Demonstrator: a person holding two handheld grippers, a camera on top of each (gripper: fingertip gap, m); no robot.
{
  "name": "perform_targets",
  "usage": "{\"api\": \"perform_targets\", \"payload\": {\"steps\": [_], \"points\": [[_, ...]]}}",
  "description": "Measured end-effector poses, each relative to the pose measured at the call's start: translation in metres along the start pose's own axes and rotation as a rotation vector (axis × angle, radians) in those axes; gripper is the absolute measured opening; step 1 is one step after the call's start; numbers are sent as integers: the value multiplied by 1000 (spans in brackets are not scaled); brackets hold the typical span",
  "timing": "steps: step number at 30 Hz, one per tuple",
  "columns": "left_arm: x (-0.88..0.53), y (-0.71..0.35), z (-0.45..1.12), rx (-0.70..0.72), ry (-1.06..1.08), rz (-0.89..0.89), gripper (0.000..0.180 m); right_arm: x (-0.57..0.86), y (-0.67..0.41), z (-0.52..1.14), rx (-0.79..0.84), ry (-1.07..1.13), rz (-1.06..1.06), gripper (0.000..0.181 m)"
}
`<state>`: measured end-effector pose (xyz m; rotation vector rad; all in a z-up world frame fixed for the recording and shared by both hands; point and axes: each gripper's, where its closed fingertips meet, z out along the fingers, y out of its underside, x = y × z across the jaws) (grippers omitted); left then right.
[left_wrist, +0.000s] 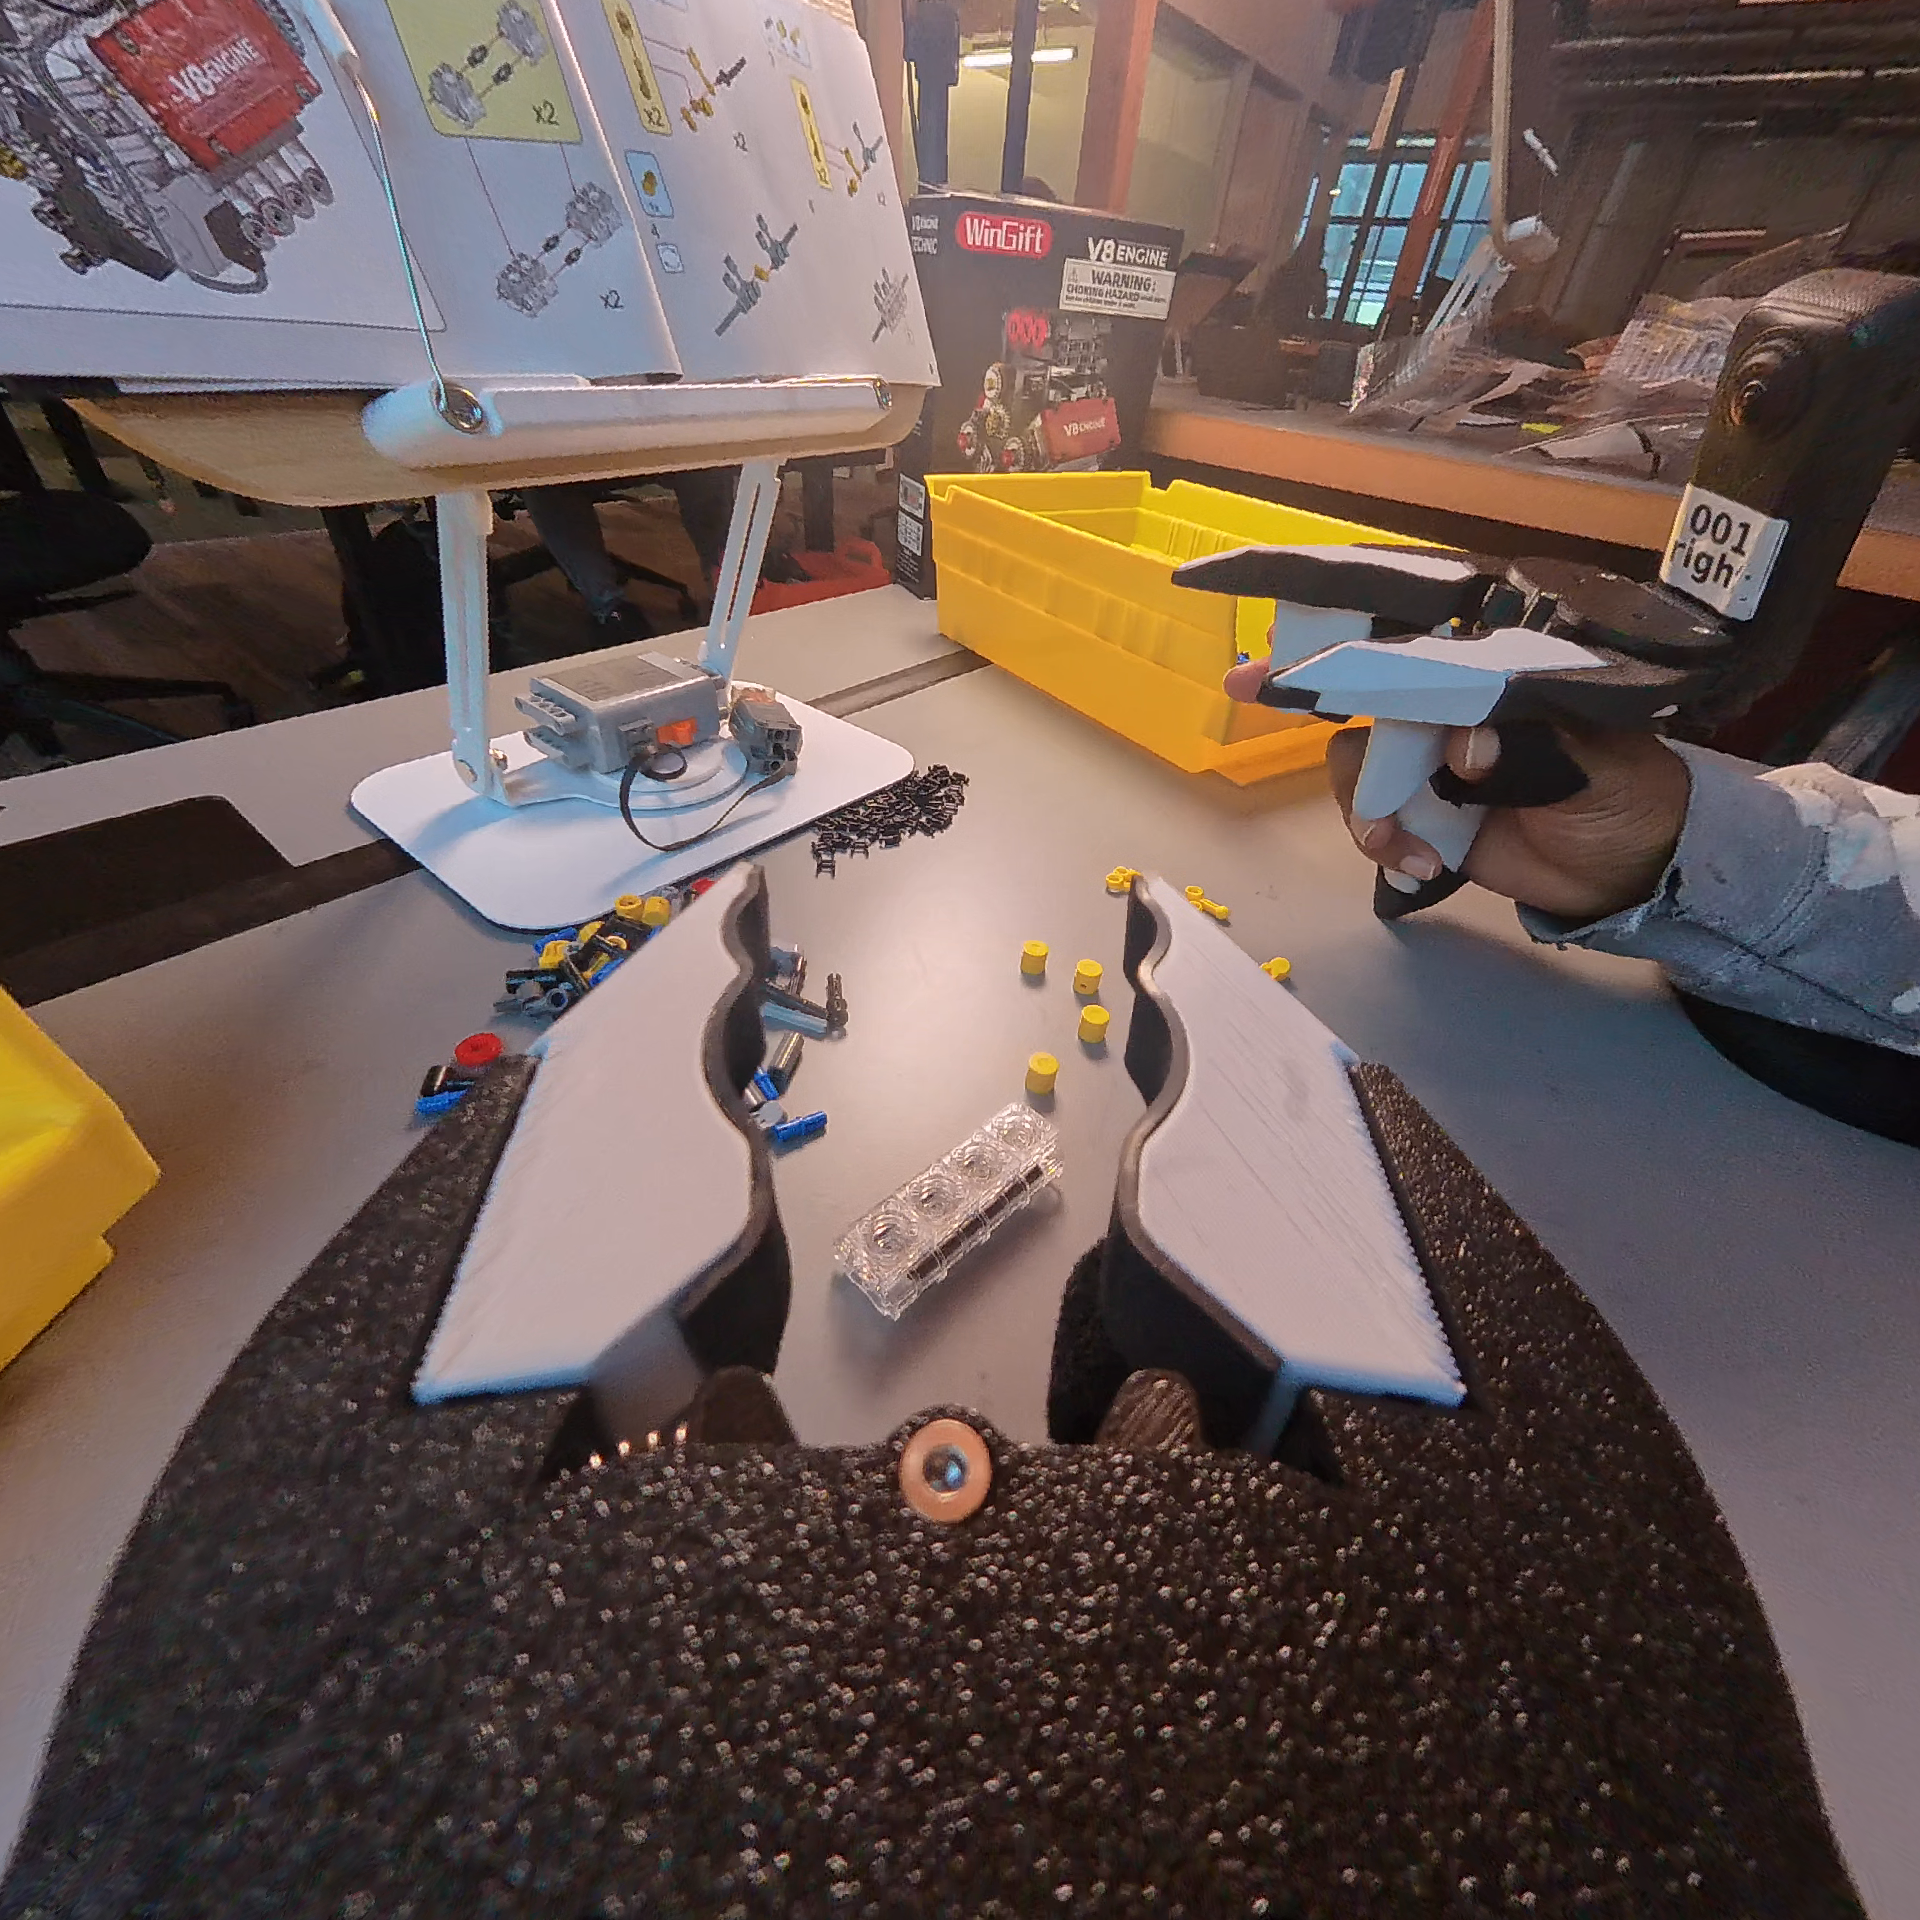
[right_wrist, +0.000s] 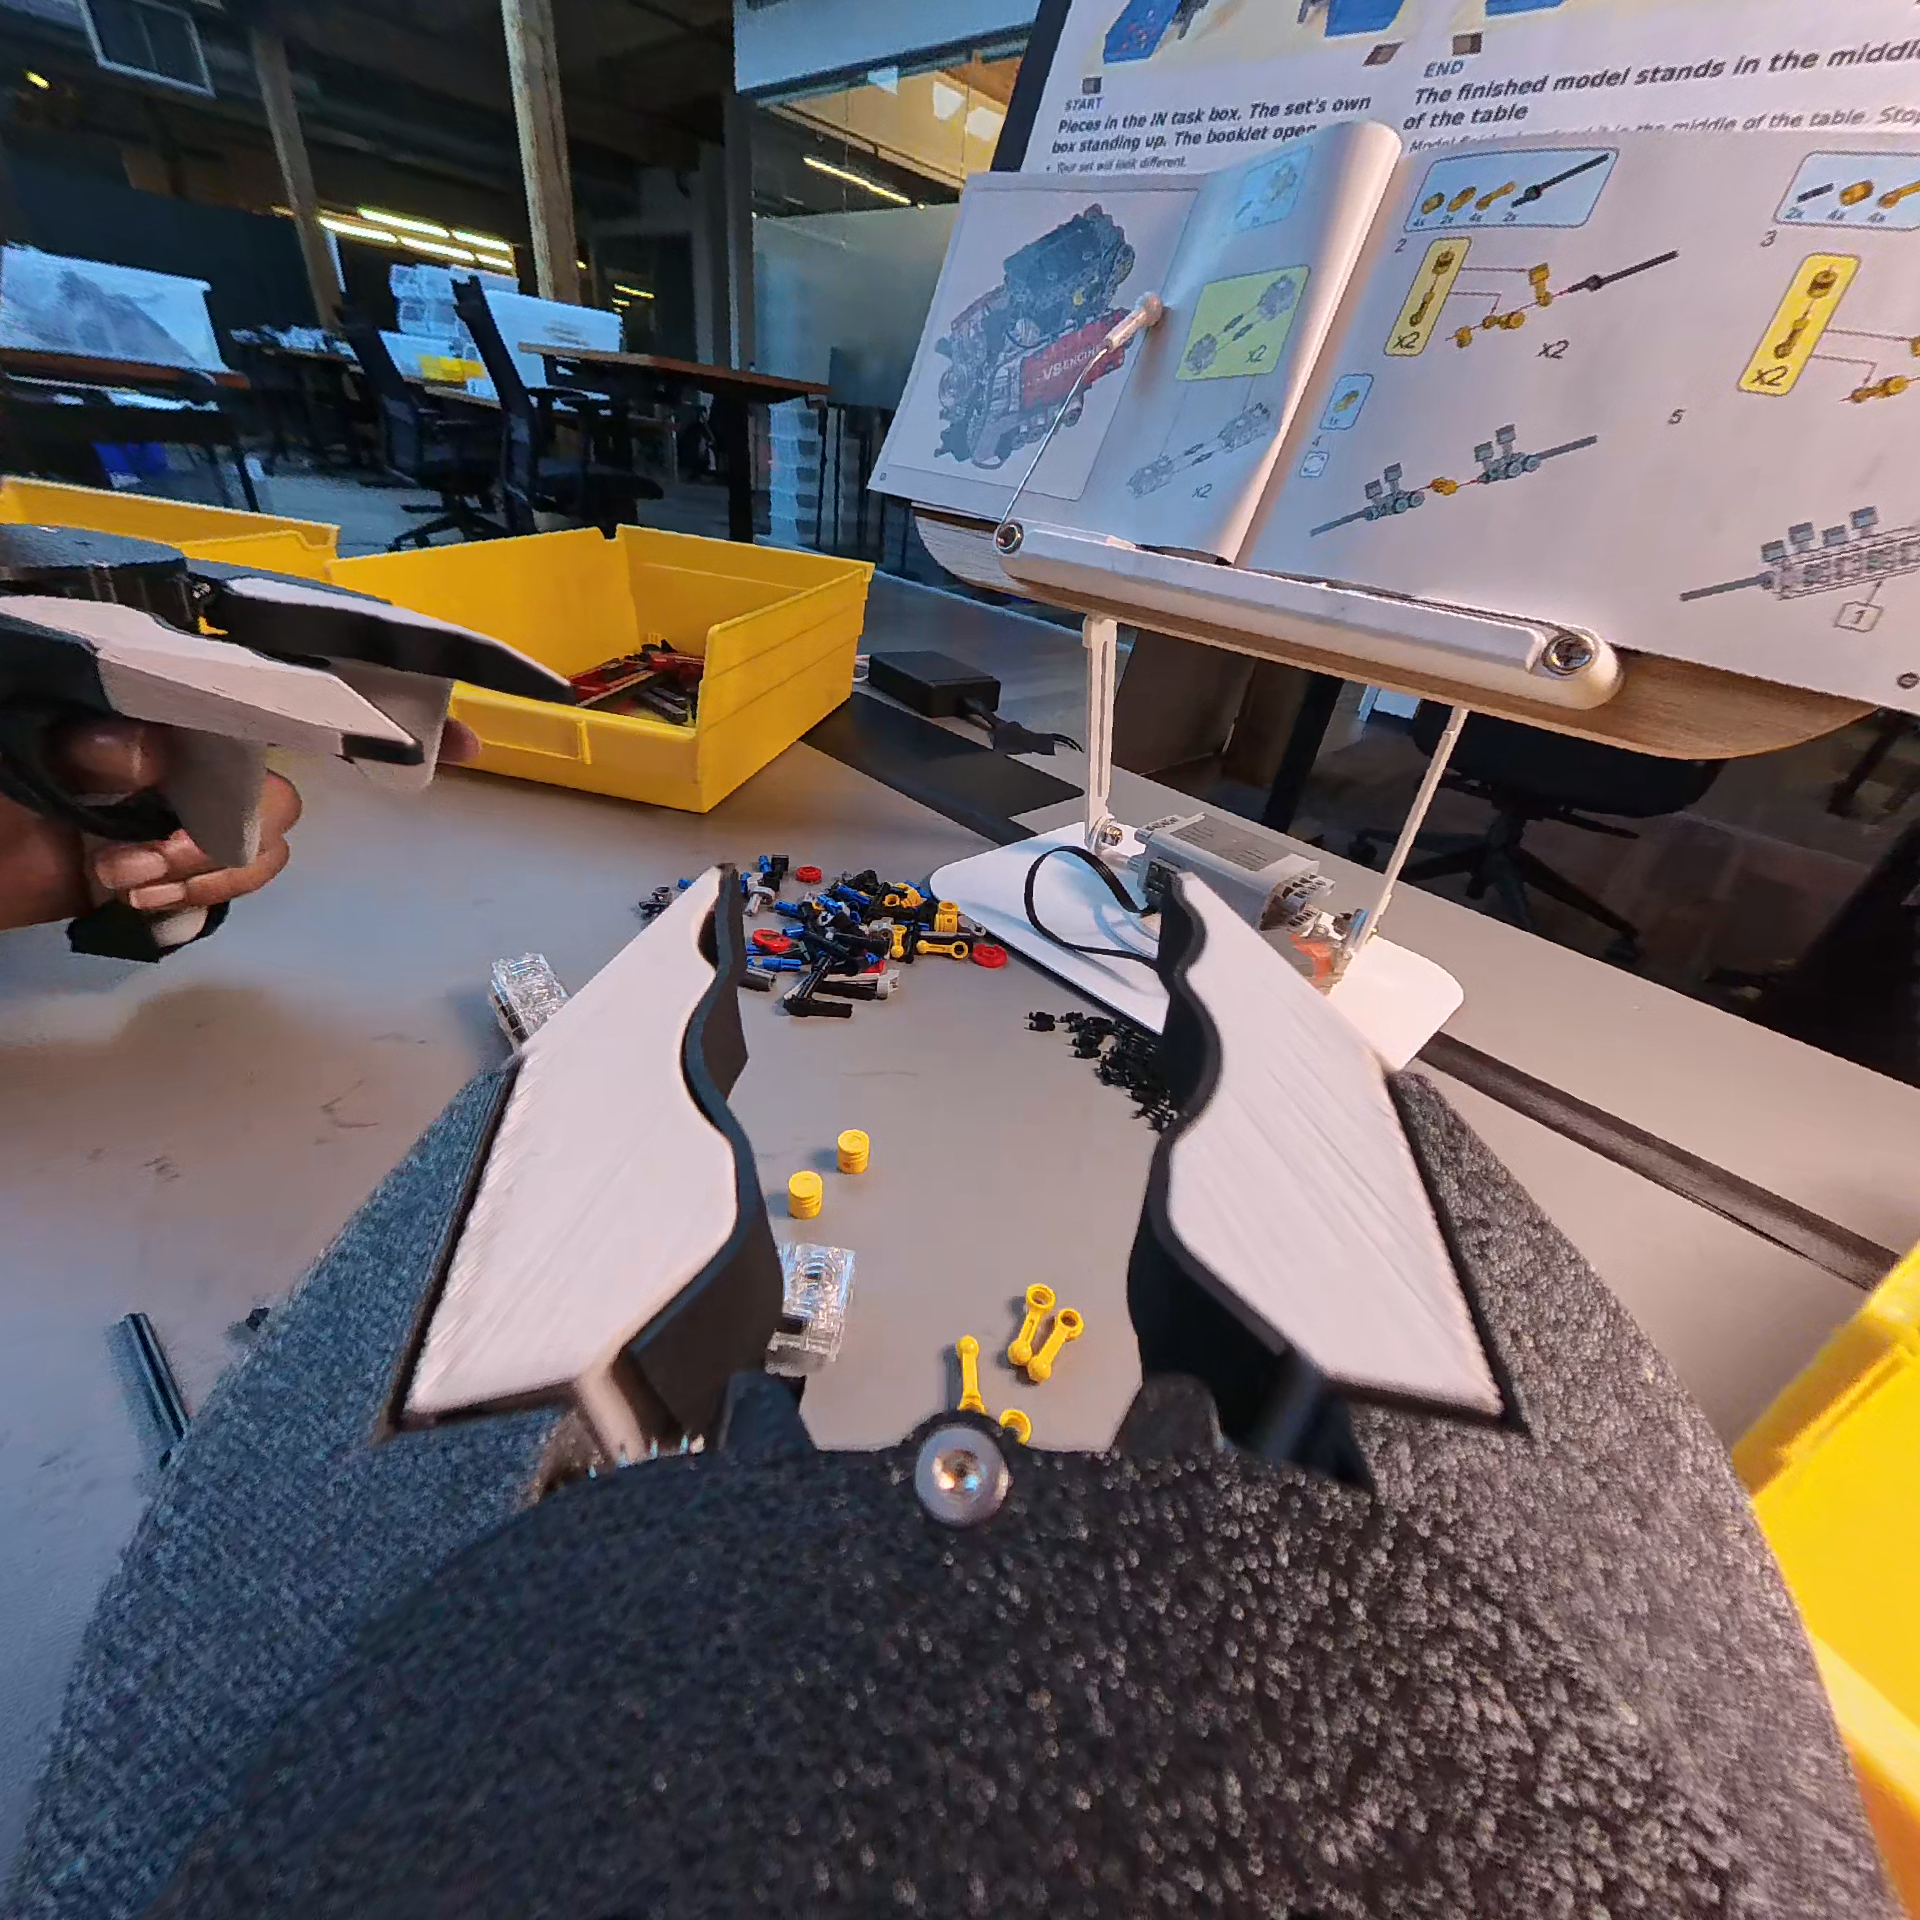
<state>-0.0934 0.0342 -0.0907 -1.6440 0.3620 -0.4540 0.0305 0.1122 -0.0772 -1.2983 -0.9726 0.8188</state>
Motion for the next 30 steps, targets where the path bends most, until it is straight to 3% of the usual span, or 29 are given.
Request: {"api": "perform_targets", "payload": {"steps": [19, 30], "points": [[-6, 4, 0, -22, -43, 46, 71, -8, -1, -2, -18, -27, -39, 81], [-13, 0, -5, -13, -88, 39, 85, -7, 3, 0, -31, -20, -39, 80]]}}
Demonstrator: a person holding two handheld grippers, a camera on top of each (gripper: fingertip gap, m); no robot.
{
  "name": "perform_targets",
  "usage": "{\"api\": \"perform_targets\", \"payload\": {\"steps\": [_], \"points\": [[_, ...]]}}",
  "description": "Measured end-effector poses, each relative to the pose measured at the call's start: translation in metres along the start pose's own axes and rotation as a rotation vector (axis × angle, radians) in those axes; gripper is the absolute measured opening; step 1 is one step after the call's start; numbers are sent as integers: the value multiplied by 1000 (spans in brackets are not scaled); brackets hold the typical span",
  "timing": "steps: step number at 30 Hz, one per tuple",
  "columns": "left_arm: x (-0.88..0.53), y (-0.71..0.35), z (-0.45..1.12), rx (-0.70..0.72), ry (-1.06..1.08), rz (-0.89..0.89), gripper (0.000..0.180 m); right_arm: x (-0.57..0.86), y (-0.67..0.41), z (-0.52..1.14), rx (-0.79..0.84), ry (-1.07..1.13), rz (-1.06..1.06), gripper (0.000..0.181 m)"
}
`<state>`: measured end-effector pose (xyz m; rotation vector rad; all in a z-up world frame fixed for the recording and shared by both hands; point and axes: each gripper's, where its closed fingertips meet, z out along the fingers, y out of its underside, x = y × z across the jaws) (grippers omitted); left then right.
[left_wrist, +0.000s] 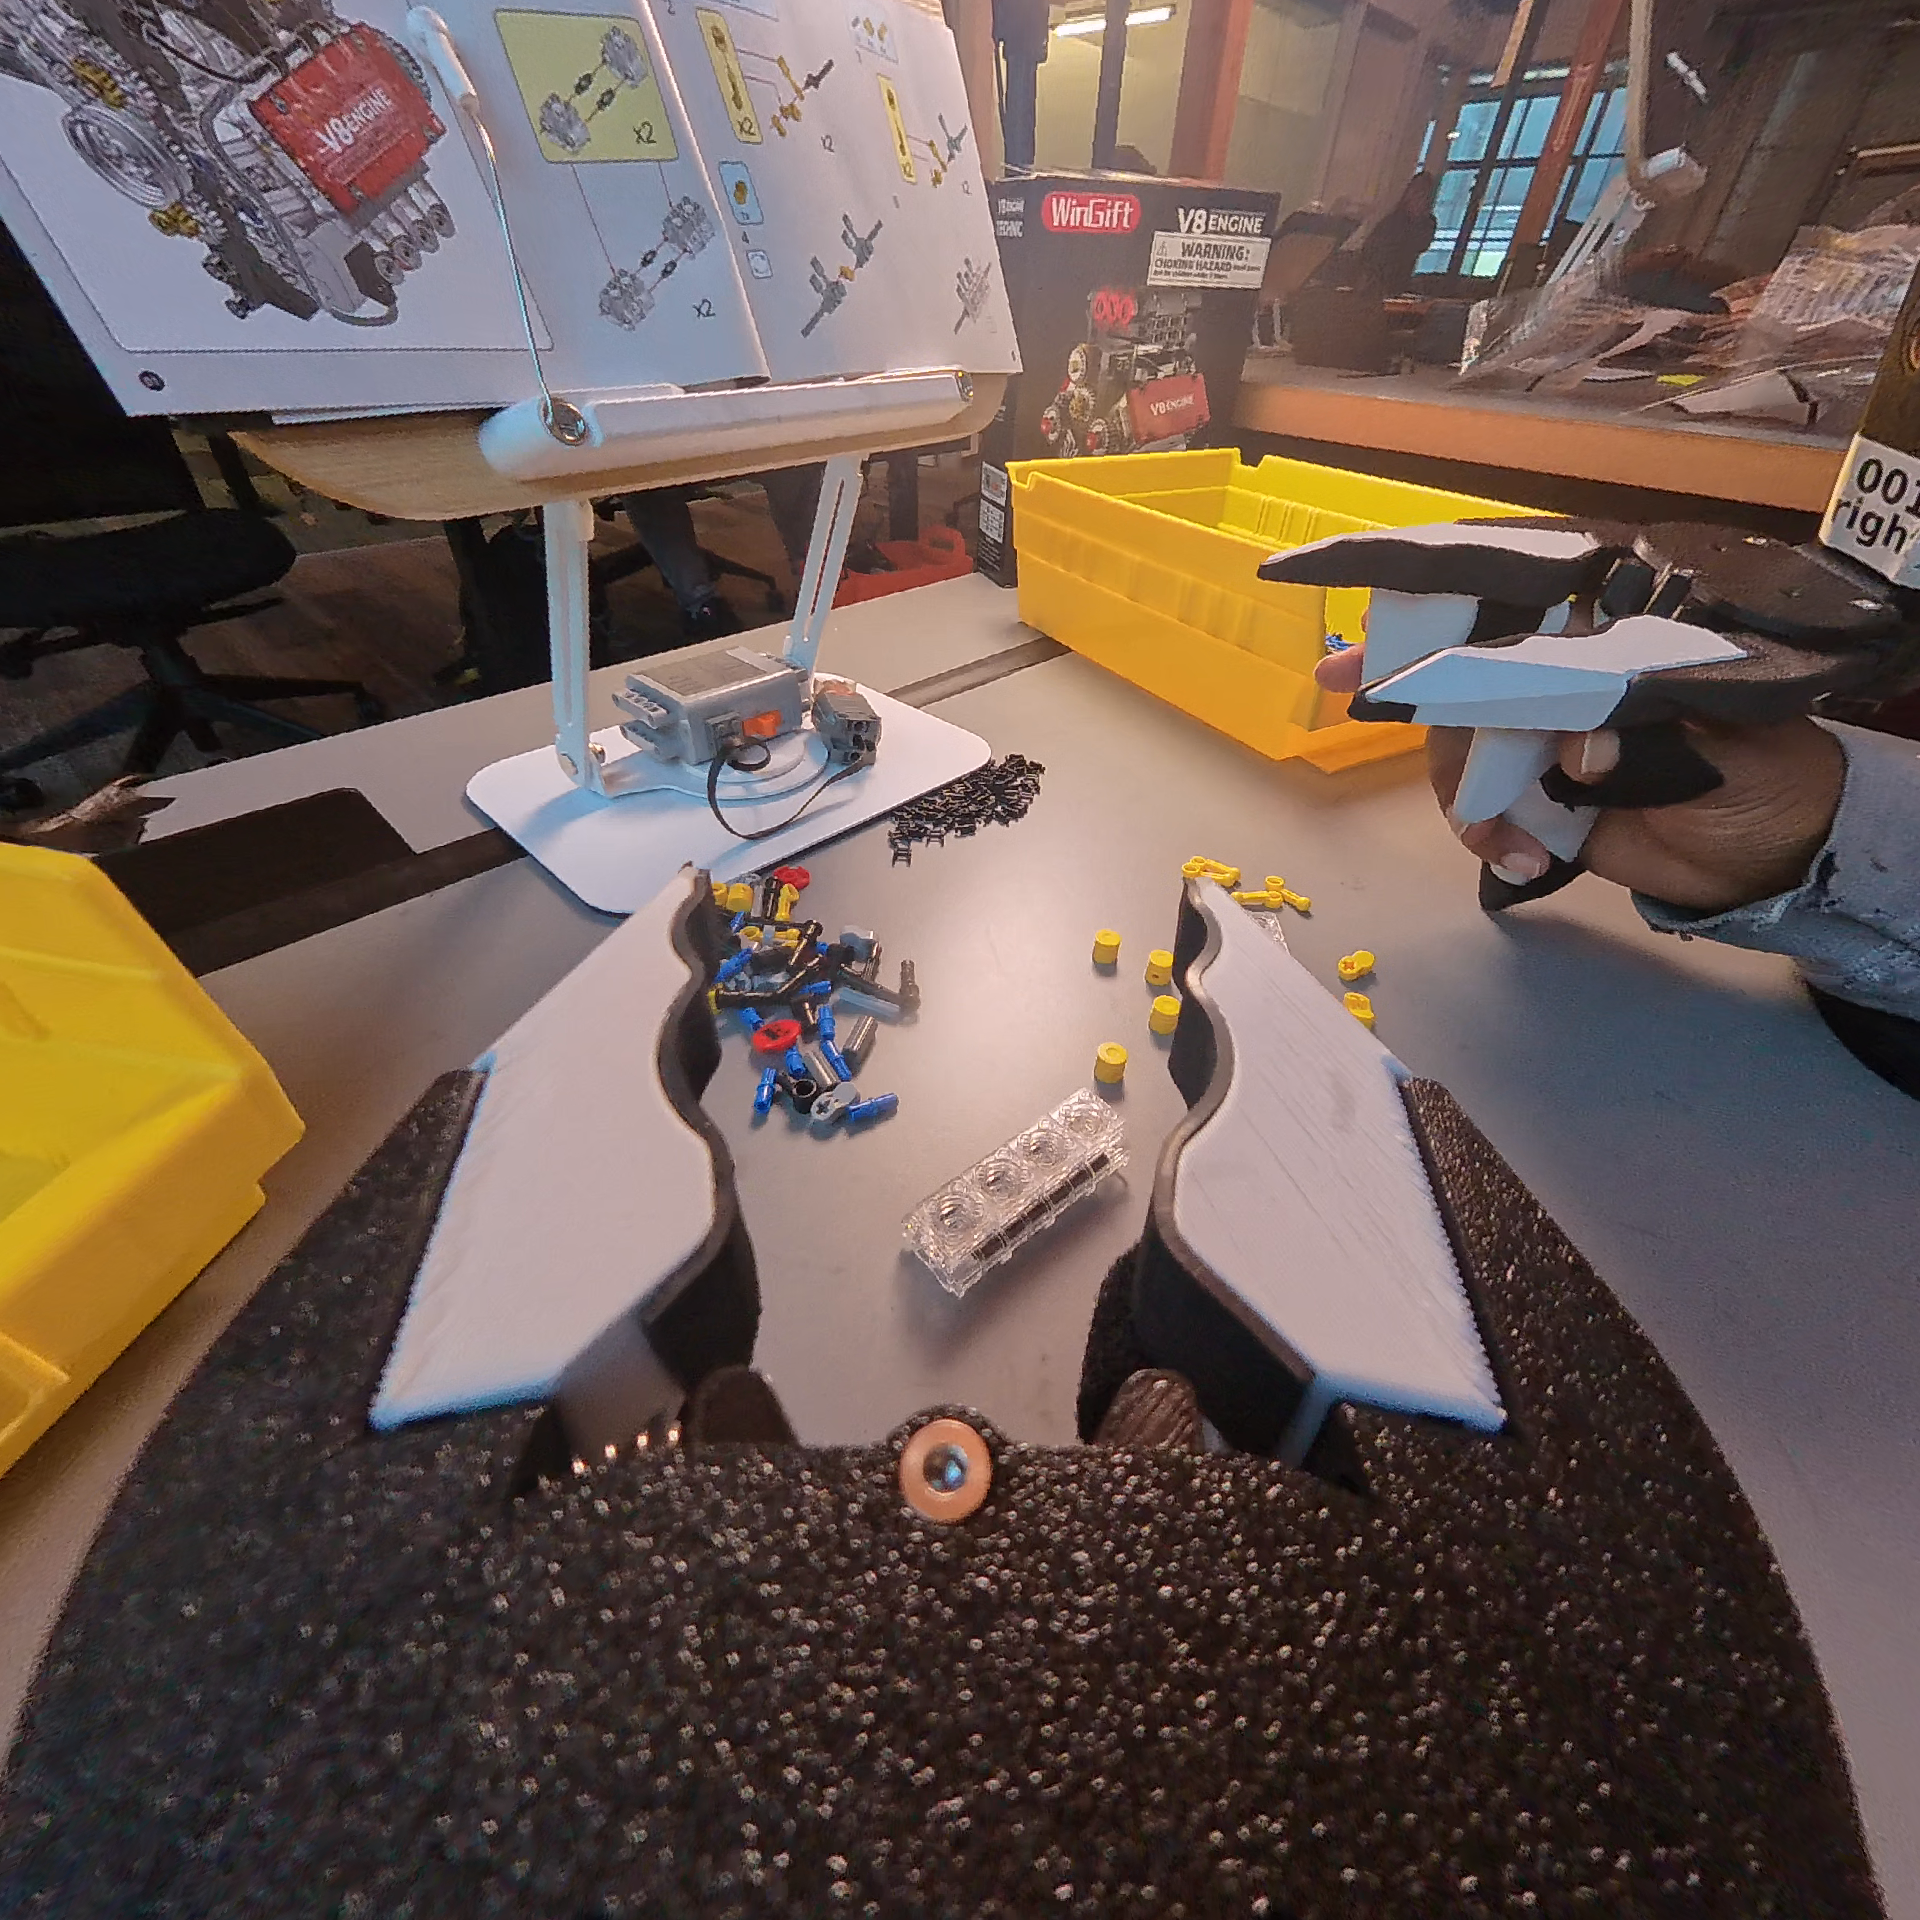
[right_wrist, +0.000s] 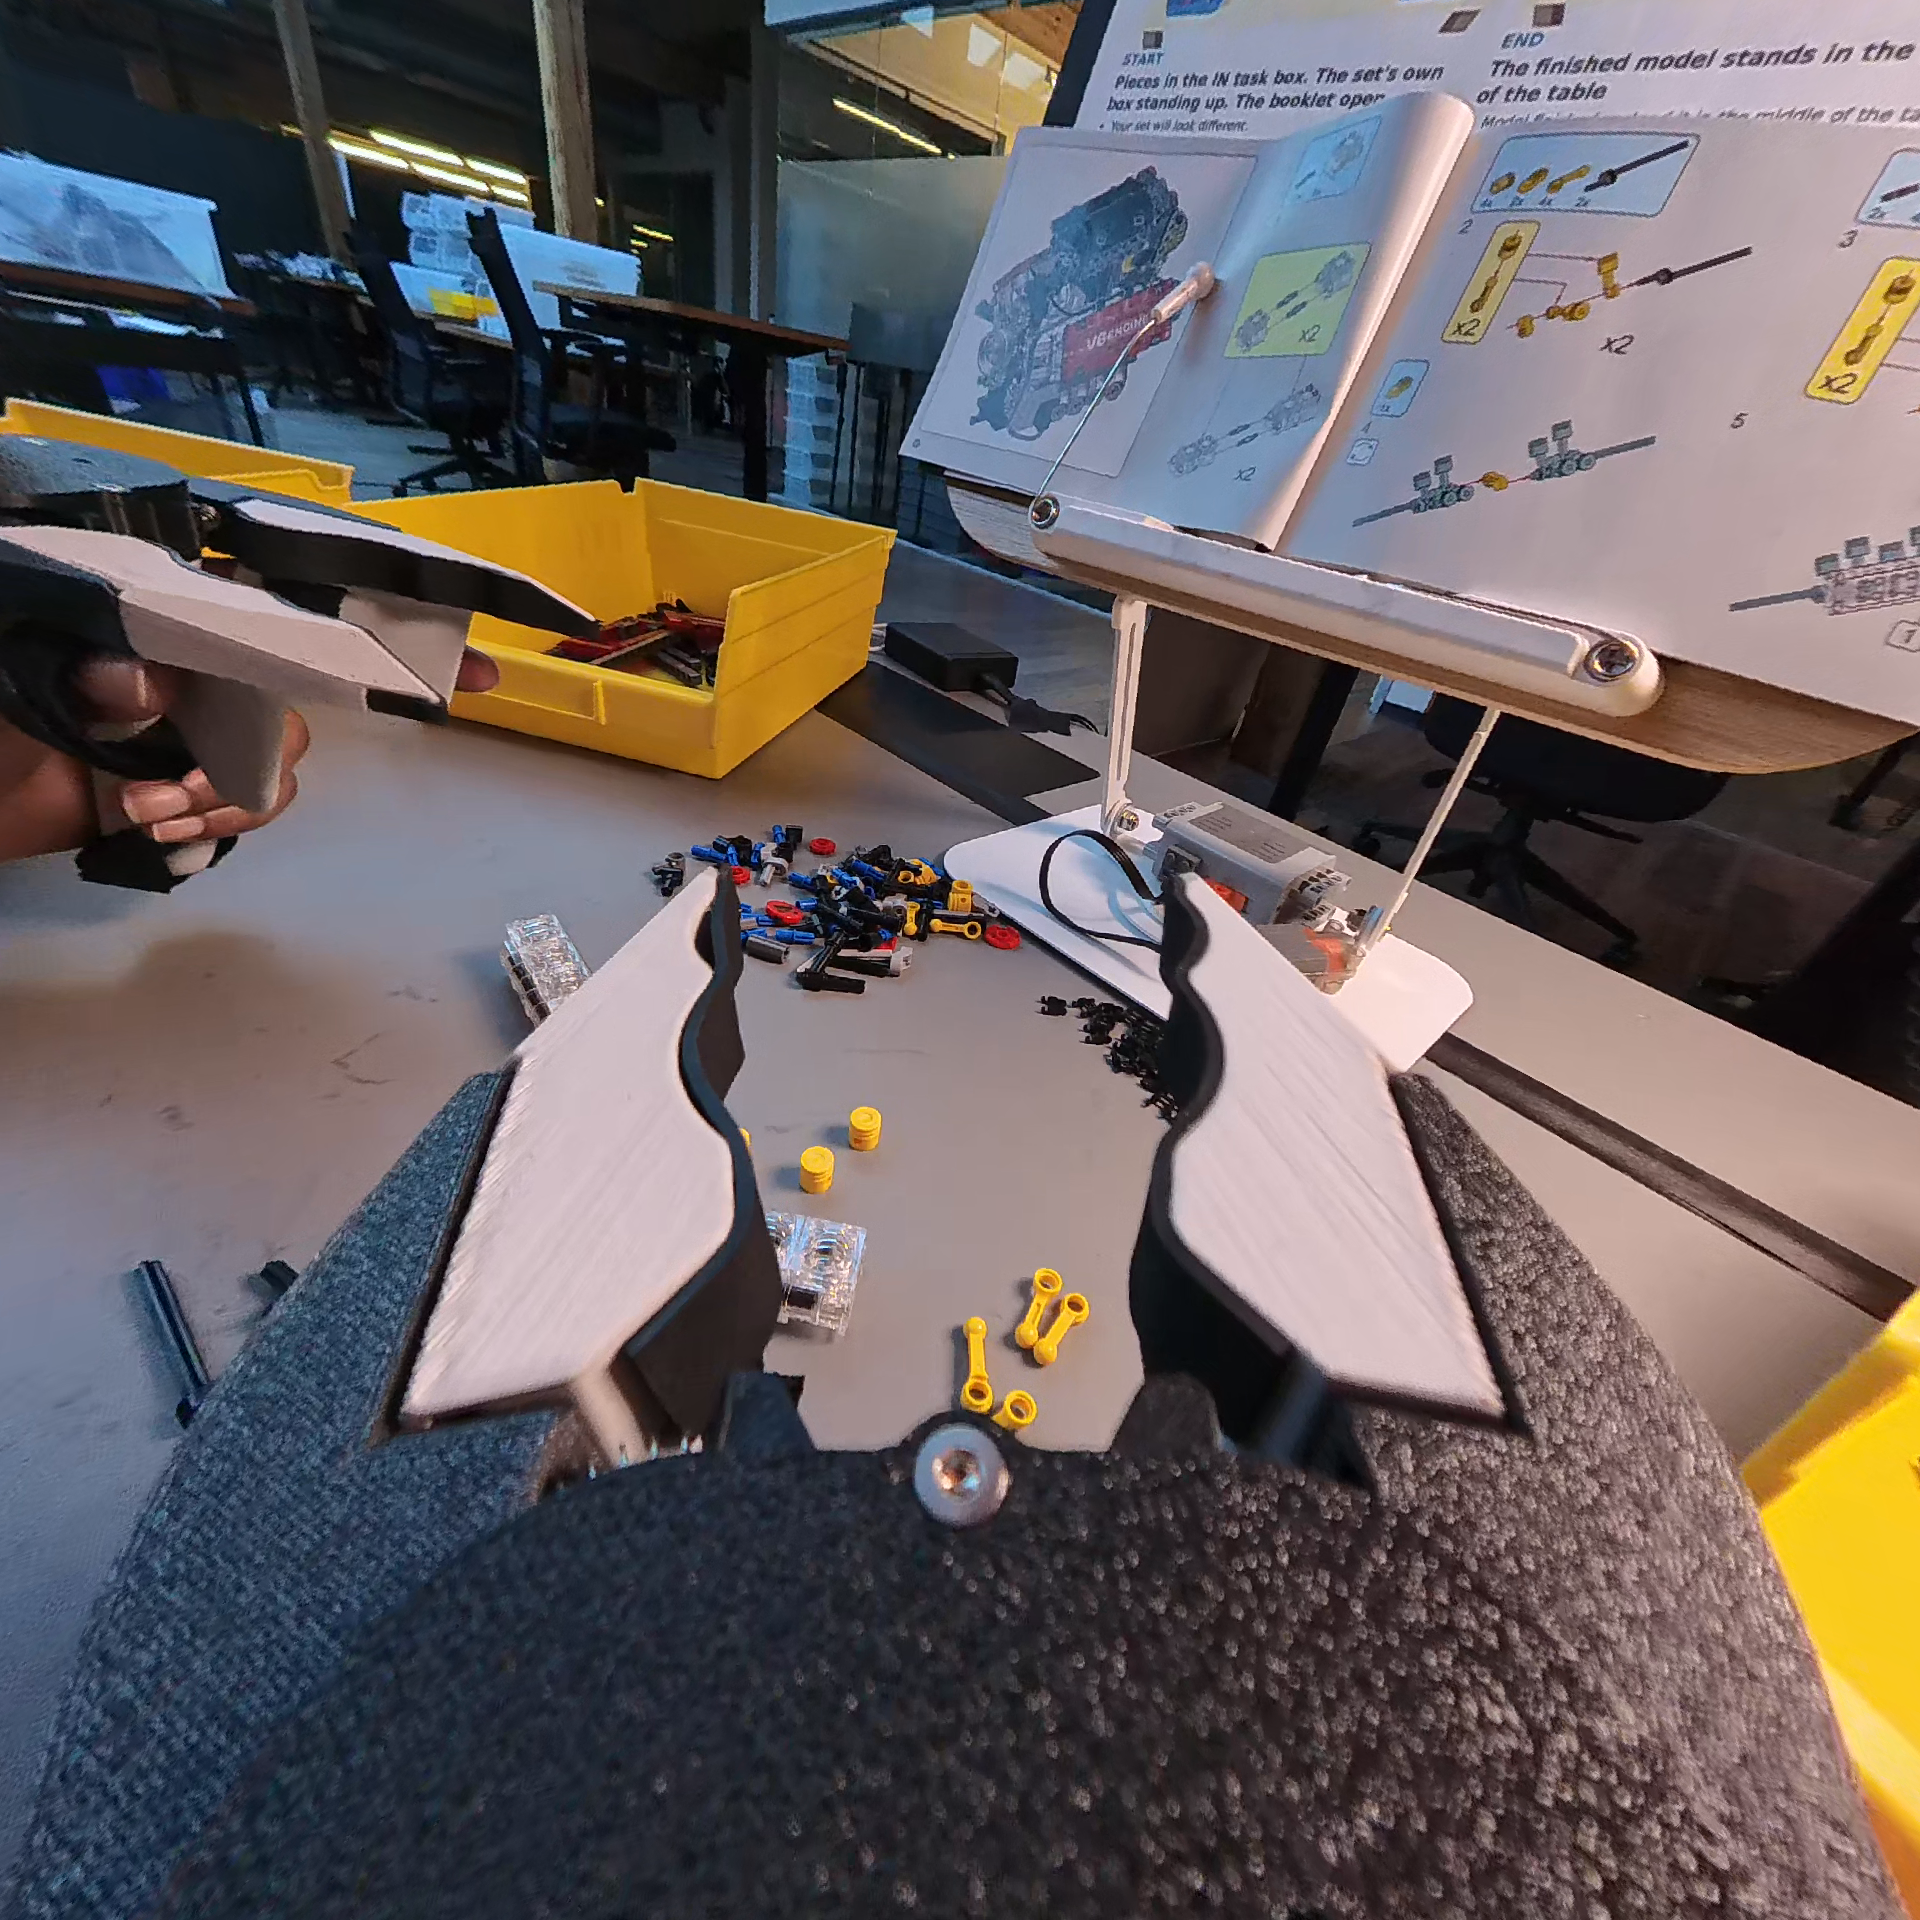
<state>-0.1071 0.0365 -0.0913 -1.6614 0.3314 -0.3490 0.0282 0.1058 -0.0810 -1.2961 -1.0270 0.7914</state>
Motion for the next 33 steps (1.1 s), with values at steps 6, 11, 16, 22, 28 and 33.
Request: {"api": "perform_targets", "payload": {"steps": [6, 11, 16, 22, 28, 33], "points": [[1, 0, 1, 6, 3, 3, 84, -2, 0, 0, 1, -11, 3, 84], [3, 2, 2, -5, 13, 9, 81, -5, 2, 2, -9, -31, 3, 86], [4, 4, 3, -8, 24, -14, 79, -8, 2, 2, -13, -41, -14, 84], [6, 5, 3, -8, 36, -26, 77, -10, 3, 2, -13, -43, -32, 82], [5, 5, 3, -1, 44, -52, 76, -6, 2, 1, -6, -32, -16, 81], [3, 4, 3, 6, 40, -62, 76, -3, 1, 1, 0, -19, -3, 81]]}}
